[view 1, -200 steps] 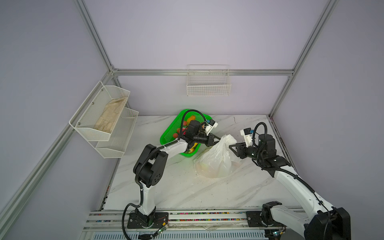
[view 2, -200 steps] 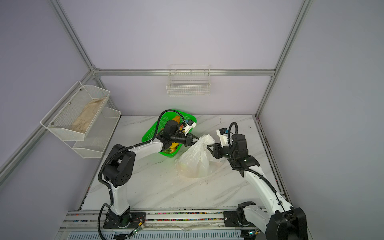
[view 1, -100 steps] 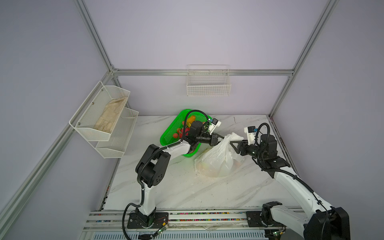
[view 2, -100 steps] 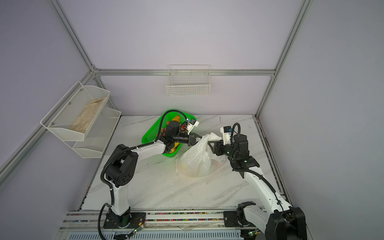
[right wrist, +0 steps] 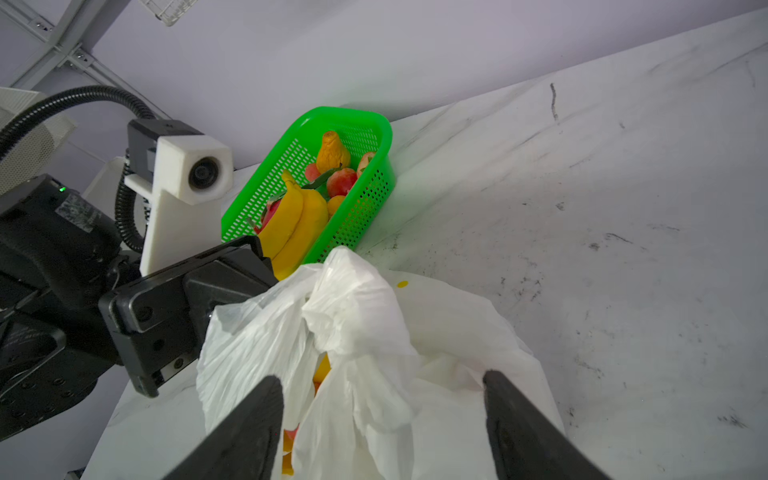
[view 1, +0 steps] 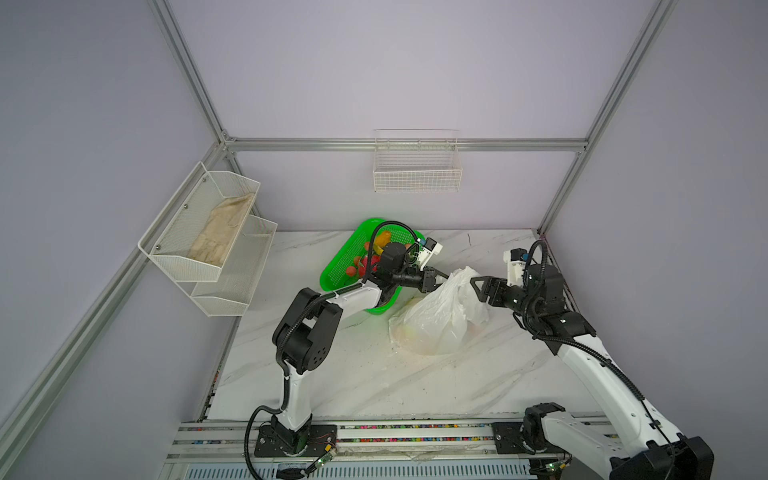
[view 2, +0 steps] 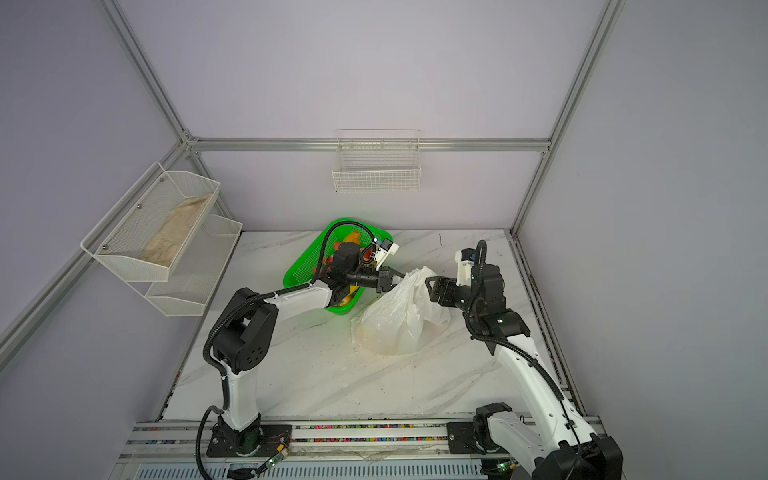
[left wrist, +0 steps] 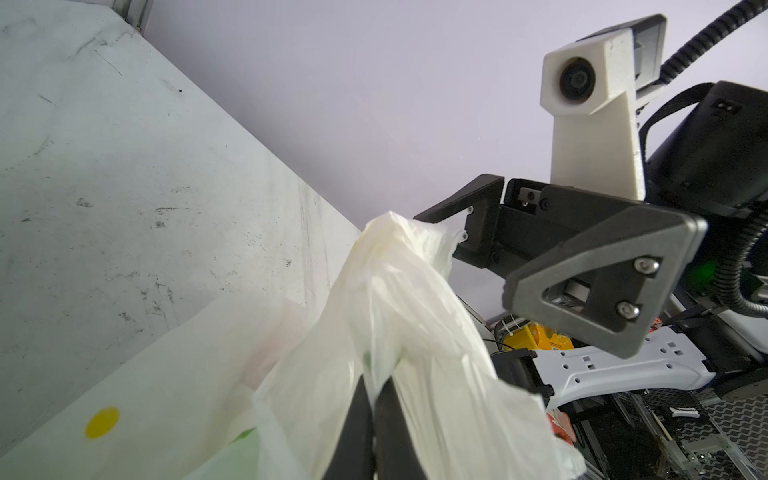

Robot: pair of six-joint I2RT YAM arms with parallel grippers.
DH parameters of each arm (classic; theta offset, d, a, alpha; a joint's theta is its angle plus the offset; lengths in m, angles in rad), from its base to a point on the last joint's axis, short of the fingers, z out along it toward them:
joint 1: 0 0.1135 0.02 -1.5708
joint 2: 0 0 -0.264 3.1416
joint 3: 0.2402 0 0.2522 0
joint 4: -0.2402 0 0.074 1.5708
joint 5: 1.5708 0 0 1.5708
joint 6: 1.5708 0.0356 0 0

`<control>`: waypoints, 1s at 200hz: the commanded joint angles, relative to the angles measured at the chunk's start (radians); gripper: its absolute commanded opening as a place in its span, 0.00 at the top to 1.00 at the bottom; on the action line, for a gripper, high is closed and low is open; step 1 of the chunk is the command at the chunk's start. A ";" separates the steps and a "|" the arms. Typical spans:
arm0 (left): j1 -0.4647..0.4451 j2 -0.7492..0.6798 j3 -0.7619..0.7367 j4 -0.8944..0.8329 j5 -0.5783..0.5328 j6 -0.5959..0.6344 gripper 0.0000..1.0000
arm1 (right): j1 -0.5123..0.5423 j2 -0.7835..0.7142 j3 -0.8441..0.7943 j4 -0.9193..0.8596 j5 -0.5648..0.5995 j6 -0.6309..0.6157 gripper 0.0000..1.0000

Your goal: Place the fake fruits into the plastic bag and tie a complex knot

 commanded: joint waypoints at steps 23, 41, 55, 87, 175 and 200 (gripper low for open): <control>-0.006 -0.005 0.007 -0.033 -0.015 0.061 1.00 | -0.004 -0.066 0.082 -0.254 0.014 0.031 0.27; -0.006 -0.006 0.011 -0.045 -0.017 0.070 1.00 | -0.005 -0.081 0.093 -0.286 -0.041 0.032 0.32; -0.007 -0.009 0.010 -0.050 -0.017 0.075 1.00 | -0.004 -0.085 0.097 -0.275 -0.045 0.031 0.36; -0.007 -0.014 0.007 -0.051 -0.017 0.081 1.00 | -0.005 -0.039 0.096 -0.203 -0.023 0.015 0.41; -0.007 -0.014 0.011 -0.060 -0.012 0.093 1.00 | -0.005 0.078 0.118 -0.120 -0.001 -0.079 0.63; -0.007 -0.017 0.011 -0.065 -0.013 0.097 1.00 | -0.005 0.090 0.123 -0.109 0.001 -0.087 0.70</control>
